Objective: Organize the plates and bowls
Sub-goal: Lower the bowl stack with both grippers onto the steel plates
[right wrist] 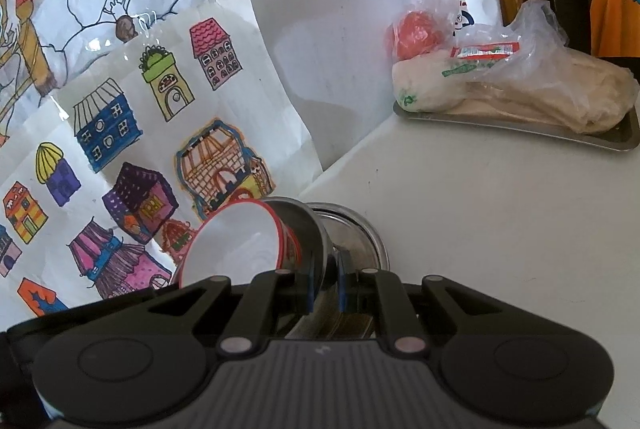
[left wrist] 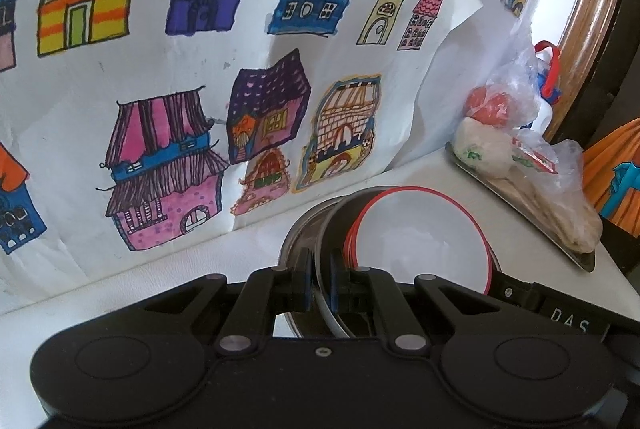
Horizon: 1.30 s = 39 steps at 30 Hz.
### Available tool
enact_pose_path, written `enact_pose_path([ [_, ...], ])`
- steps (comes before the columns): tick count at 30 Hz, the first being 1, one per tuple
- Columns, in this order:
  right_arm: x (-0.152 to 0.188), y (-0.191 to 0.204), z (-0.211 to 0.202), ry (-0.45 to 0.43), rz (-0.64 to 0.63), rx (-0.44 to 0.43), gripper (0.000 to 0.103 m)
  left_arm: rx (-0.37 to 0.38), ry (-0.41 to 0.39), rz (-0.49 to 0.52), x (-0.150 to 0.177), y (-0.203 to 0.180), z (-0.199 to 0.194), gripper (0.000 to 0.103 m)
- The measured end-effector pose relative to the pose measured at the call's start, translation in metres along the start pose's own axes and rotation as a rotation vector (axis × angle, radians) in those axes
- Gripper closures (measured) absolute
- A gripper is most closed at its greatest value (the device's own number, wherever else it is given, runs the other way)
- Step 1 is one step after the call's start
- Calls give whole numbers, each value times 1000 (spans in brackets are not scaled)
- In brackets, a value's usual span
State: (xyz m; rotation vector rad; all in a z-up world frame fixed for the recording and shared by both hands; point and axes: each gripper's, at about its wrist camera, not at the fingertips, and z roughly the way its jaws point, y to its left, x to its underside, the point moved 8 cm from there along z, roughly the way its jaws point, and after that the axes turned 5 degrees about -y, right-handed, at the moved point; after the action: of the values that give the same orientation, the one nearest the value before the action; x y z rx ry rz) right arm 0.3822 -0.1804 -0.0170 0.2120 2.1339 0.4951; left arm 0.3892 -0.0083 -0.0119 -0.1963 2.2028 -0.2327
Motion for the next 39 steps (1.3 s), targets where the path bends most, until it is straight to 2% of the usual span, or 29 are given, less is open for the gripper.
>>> enact_pose_path([
  [39,1,-5,8,16,22,1,91,-11,-3,22,-5,-2,10,97],
])
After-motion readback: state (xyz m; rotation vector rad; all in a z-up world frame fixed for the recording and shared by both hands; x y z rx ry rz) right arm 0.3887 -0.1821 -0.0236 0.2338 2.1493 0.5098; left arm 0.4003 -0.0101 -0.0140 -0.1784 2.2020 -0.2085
